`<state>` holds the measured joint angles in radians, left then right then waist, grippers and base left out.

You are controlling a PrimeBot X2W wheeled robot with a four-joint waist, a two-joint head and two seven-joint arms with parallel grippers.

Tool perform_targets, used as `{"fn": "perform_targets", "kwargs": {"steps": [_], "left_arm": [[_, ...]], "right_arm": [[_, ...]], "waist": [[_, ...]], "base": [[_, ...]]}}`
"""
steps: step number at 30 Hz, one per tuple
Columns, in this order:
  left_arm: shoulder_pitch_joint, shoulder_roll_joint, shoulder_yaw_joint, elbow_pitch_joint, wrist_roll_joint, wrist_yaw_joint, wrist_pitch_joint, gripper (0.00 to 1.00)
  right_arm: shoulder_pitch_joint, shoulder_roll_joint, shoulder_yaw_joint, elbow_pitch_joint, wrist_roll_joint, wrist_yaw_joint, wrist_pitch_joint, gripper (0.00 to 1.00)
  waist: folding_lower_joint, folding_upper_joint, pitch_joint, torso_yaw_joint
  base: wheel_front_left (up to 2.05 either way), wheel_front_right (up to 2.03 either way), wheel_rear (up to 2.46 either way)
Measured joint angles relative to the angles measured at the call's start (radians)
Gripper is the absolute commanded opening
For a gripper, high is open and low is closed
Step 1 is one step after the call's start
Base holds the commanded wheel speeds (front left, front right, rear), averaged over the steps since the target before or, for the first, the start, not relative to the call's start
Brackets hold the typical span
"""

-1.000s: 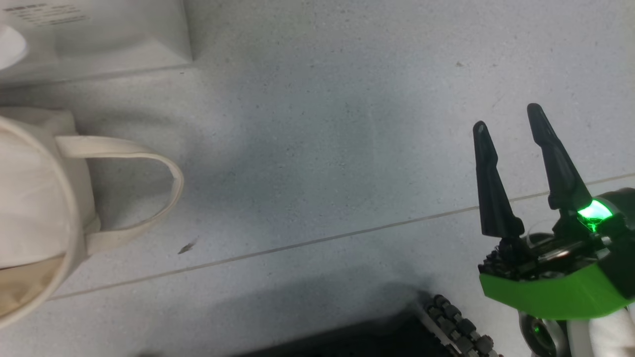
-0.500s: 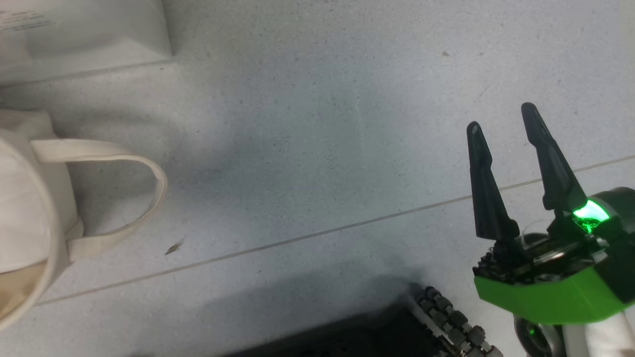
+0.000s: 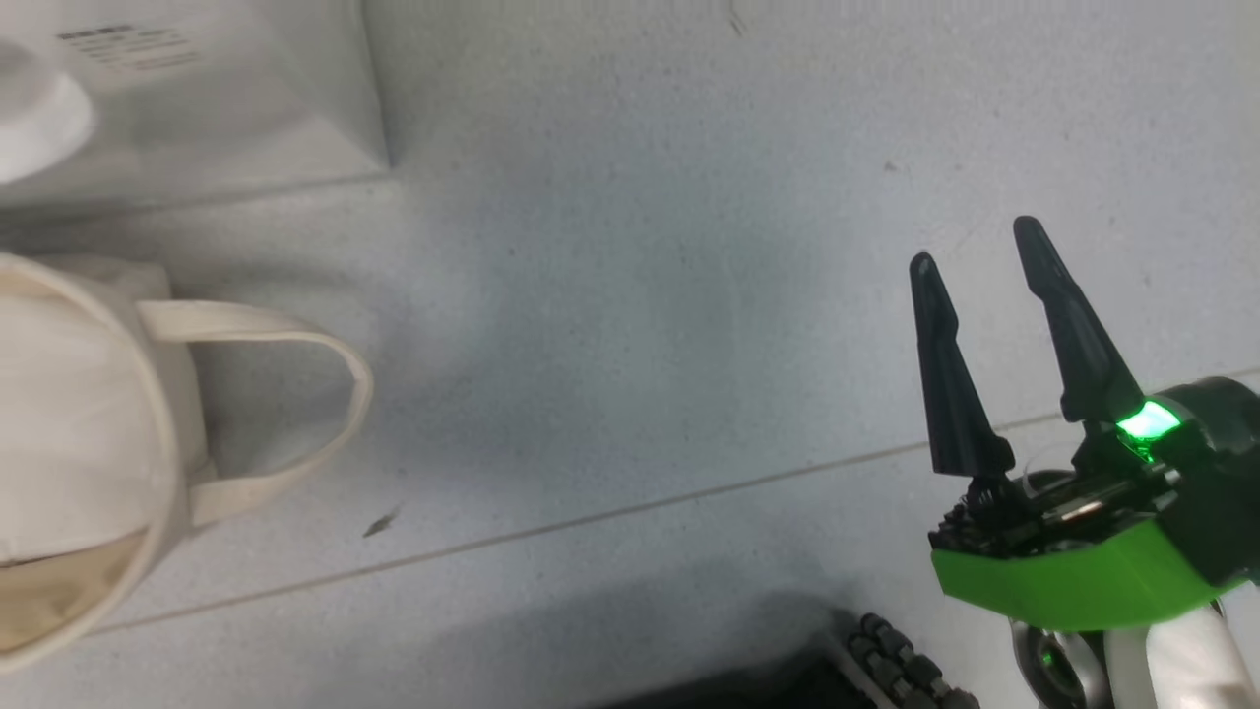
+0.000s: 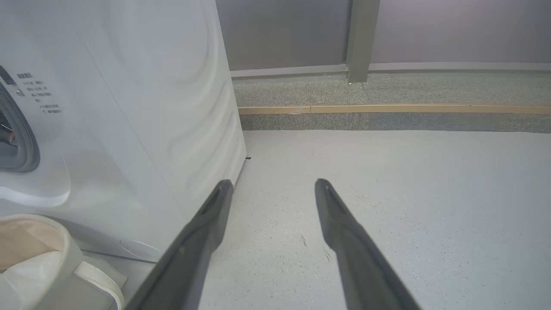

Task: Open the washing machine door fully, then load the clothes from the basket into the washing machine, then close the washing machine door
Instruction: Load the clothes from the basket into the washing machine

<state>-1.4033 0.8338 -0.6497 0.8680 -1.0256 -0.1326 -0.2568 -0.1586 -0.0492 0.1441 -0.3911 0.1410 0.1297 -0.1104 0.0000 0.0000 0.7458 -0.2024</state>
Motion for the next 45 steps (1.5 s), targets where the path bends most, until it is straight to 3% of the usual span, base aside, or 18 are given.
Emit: {"fn": "perform_targets", "kwargs": {"steps": [5,13,20,31,45], "left_arm": [[0.082,0.025,-0.097,-0.088,-0.085,0.0,0.005,1.0],[0.249,0.03,-0.152,-0.157,-0.137,0.0,0.005,1.0],[0.422,0.011,-0.074,-0.17,-0.12,0.0,0.005,1.0],[0.716,-0.072,0.089,-0.227,0.029,0.002,0.005,1.0],[1.075,-0.192,0.283,-0.401,0.081,0.054,0.005,1.0]], "right_arm": [[-0.001,-0.007,0.002,0.024,0.007,0.0,0.015,1.0],[-0.039,-0.032,0.037,0.113,0.047,0.0,0.018,1.0],[-0.04,-0.06,0.054,0.202,0.092,0.0,0.018,1.0],[0.035,-0.097,0.056,0.277,0.158,0.0,0.015,1.0],[0.131,-0.131,0.056,0.313,0.22,0.0,0.003,1.0]], "waist": [[-0.0001,0.0,-0.061,0.018],[-0.0001,0.0,-0.186,0.063],[-0.0001,0.0001,-0.313,0.082],[-0.0001,0.0001,-0.511,0.116],[-0.0002,0.0001,-0.686,0.148]], "base": [[0.0,0.0,0.0],[0.0,0.0,0.0],[0.0,0.0,0.0],[0.0,0.0,0.0],[0.0,0.0,0.0]]}}
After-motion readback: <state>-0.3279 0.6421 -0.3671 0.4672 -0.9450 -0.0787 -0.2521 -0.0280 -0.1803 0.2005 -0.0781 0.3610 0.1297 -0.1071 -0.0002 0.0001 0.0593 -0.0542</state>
